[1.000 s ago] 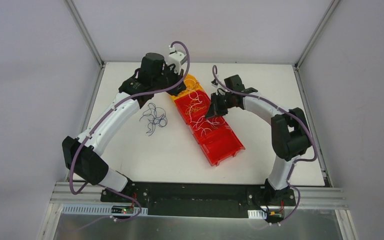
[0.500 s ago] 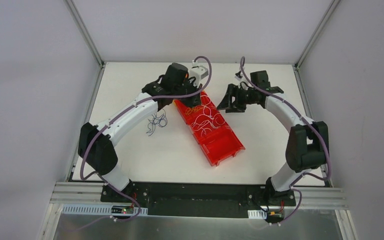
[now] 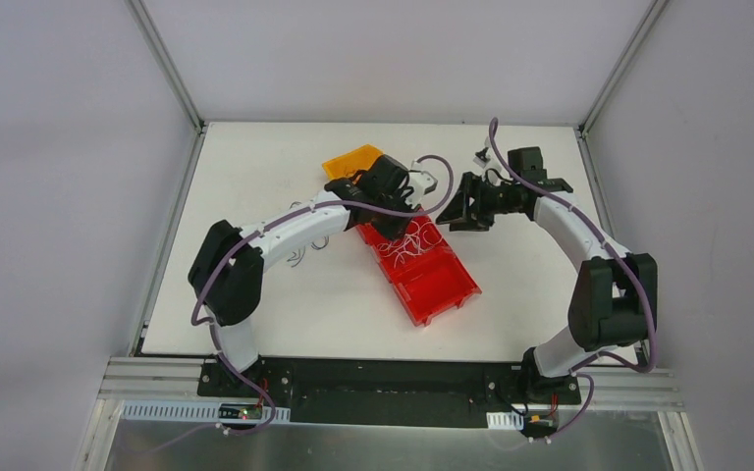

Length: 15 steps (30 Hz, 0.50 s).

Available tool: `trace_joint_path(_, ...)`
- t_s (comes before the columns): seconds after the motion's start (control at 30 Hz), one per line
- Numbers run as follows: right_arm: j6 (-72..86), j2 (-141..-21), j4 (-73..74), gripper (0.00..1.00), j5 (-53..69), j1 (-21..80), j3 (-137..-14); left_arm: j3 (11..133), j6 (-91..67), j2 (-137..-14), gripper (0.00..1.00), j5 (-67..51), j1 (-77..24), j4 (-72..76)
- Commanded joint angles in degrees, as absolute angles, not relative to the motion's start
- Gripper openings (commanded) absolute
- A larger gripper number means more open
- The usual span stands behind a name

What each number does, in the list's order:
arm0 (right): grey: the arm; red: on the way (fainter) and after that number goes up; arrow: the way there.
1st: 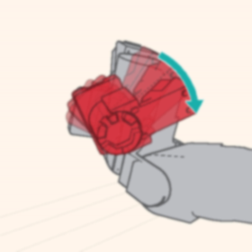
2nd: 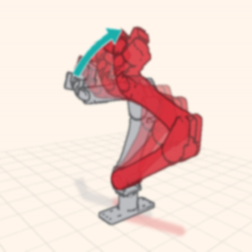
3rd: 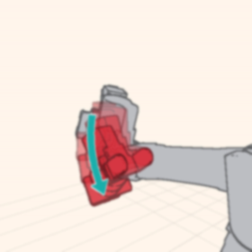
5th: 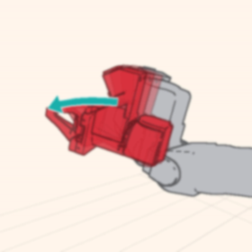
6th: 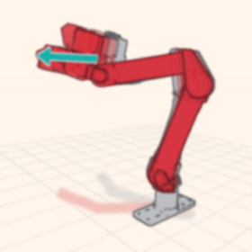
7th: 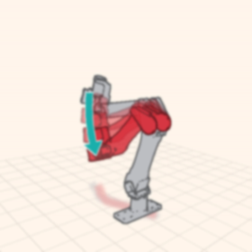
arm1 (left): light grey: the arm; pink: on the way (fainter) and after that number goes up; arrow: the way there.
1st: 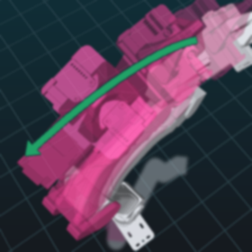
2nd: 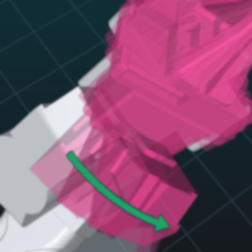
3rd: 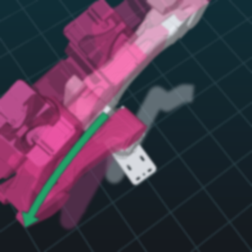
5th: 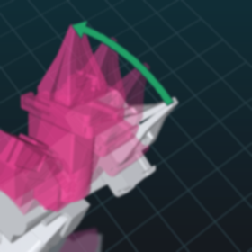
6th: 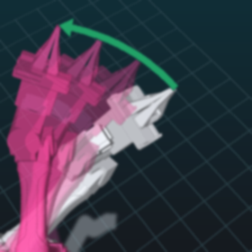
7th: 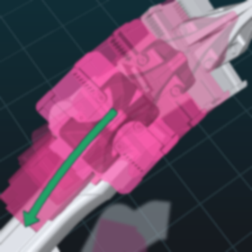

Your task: Untangle the cables

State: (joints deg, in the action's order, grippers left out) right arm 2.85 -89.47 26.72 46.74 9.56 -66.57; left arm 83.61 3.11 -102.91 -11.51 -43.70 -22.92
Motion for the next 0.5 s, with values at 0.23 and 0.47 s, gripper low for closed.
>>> trace_joint_path(0.23,6.22,-90.3,23.13,0.54,47.9,12.25,-66.28,91.63,5.25,-95.85,0.69,-23.11,-39.38,-34.91)
trace_joint_path(0.47,6.02,-91.5,23.17,0.52,46.41,13.88,-69.11,91.34,1.1,-88.52,0.72,-32.39,-23.3,-37.32)
